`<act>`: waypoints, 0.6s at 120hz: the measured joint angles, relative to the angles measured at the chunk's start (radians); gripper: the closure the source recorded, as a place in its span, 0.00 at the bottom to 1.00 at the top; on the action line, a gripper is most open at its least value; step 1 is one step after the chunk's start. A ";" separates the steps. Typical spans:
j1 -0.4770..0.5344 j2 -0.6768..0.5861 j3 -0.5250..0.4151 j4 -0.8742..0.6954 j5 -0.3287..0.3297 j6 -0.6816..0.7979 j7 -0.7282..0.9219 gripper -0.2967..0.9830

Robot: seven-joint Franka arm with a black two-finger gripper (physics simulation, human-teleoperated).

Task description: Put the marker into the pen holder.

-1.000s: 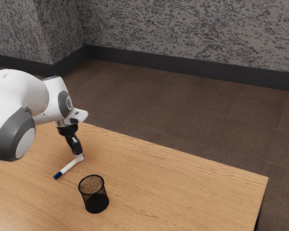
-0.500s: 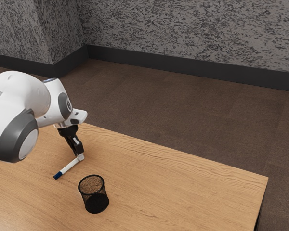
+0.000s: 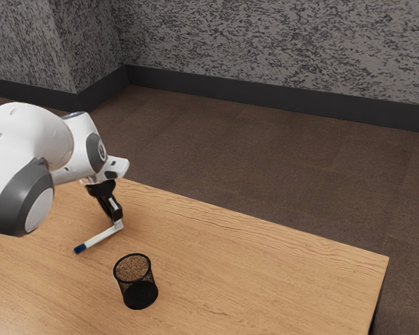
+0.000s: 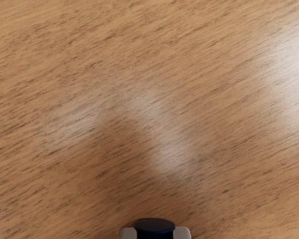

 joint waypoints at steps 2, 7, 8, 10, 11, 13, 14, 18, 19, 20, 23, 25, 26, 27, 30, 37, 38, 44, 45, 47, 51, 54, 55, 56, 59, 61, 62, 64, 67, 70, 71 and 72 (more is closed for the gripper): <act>-0.002 0.008 0.000 0.000 0.000 0.001 0.000 0.82; -0.010 0.040 0.002 -0.003 0.001 0.002 -0.001 0.83; -0.012 0.047 0.003 -0.003 0.001 0.002 -0.001 0.83; -0.017 0.062 0.005 -0.007 0.002 0.003 -0.001 0.84; -0.019 0.071 0.006 -0.008 0.002 0.003 -0.001 0.84; -0.023 0.087 0.007 -0.013 0.002 0.004 0.000 0.84; -0.024 0.096 0.008 -0.016 0.002 0.004 0.000 0.84; -0.027 0.132 0.009 -0.027 0.003 0.005 0.004 0.84; -0.028 0.141 0.009 -0.029 0.003 0.005 0.005 0.85; -0.028 0.150 0.010 -0.031 0.003 0.005 0.006 0.85; -0.030 0.182 0.010 -0.037 0.003 0.006 0.012 0.85; -0.032 0.204 0.010 -0.042 0.003 0.006 0.017 0.85; -0.033 0.215 0.011 -0.044 0.003 0.007 0.019 0.85; -0.035 0.226 0.011 -0.047 0.003 0.007 0.022 0.85; -0.038 0.259 0.011 -0.058 0.003 0.007 0.031 0.85; -0.043 0.342 0.011 -0.089 0.003 0.009 0.058 0.85; -0.044 0.355 0.011 -0.094 0.002 0.009 0.063 0.85; -0.060 0.434 0.011 -0.124 0.002 0.009 0.095 0.85; -0.063 0.450 0.011 -0.131 0.002 0.009 0.102 0.85; -0.070 0.477 0.011 -0.142 0.001 0.009 0.116 0.85; -0.083 0.528 0.012 -0.166 0.002 0.010 0.144 0.85; -0.092 0.563 0.013 -0.182 0.002 0.010 0.166 0.85; -0.095 0.575 0.013 -0.187 0.002 0.010 0.173 0.85; -0.099 0.586 0.014 -0.192 0.002 0.010 0.181 0.85; -0.108 0.620 0.014 -0.206 0.010 0.010 0.203 0.85; -0.113 0.643 0.014 -0.216 0.017 0.009 0.218 0.85; -0.116 0.654 0.014 -0.221 0.022 0.009 0.225 0.85; -0.119 0.676 0.014 -0.232 0.032 0.009 0.238 0.85; -0.122 0.713 0.014 -0.247 0.051 0.009 0.258 0.85; -0.124 0.748 0.014 -0.262 0.070 0.008 0.278 0.85; -0.124 0.761 0.014 -0.267 0.077 0.008 0.284 0.85; -0.124 0.771 0.013 -0.271 0.083 0.008 0.290 0.85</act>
